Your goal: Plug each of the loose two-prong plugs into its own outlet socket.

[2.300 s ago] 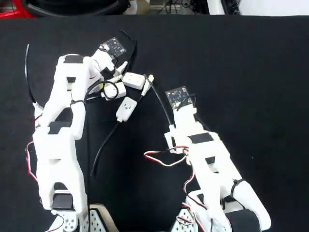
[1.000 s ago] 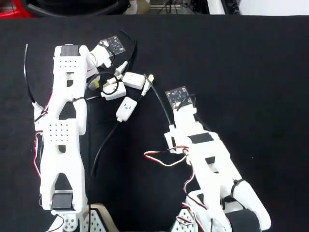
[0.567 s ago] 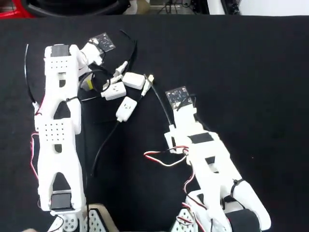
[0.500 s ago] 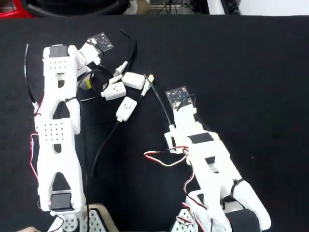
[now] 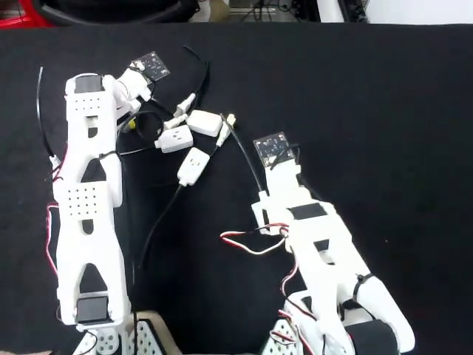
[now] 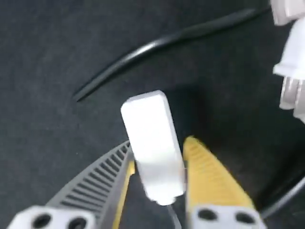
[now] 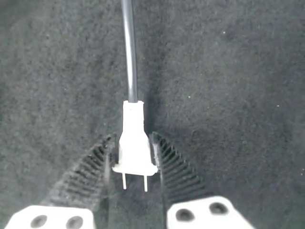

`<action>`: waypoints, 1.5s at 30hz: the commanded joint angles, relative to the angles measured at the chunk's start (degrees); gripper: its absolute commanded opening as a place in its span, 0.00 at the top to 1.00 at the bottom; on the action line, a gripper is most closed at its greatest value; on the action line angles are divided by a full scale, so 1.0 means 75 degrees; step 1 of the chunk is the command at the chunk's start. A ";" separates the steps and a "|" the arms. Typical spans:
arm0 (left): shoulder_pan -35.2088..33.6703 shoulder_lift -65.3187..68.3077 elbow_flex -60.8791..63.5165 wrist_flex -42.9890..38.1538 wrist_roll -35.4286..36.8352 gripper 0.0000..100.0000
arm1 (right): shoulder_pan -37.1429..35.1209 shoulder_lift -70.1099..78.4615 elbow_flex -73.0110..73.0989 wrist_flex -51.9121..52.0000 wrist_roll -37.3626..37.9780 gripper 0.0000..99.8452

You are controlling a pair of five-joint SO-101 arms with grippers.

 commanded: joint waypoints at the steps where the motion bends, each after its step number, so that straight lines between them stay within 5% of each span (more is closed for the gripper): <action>1: -0.0006 -0.0023 -0.0111 -0.0152 -0.0012 0.96 | -0.0082 -0.0182 -0.0029 -0.0129 0.0000 0.99; 9: 0.0369 -0.0188 -0.2608 0.3352 0.0000 0.97 | -0.0082 -0.0182 -0.0041 -0.0129 0.0000 0.99; 19: 0.0721 -0.1453 -0.2174 0.3329 0.2028 0.97 | -0.0082 -0.0182 -0.0041 -0.0129 0.0000 0.99; 26: 0.1213 -0.4536 0.1530 0.3329 0.3786 0.97 | -0.0047 -0.0182 -0.0041 -0.0105 -0.0035 0.99; 34: 0.2538 -0.7689 0.7121 0.2942 0.4138 0.97 | 0.0680 -0.0240 -0.0170 -0.0059 -0.0375 0.99; 45: 0.5222 -1.0725 1.3240 -0.0973 0.4689 0.97 | 0.1219 -0.0240 -0.0240 -0.0047 -0.0703 0.99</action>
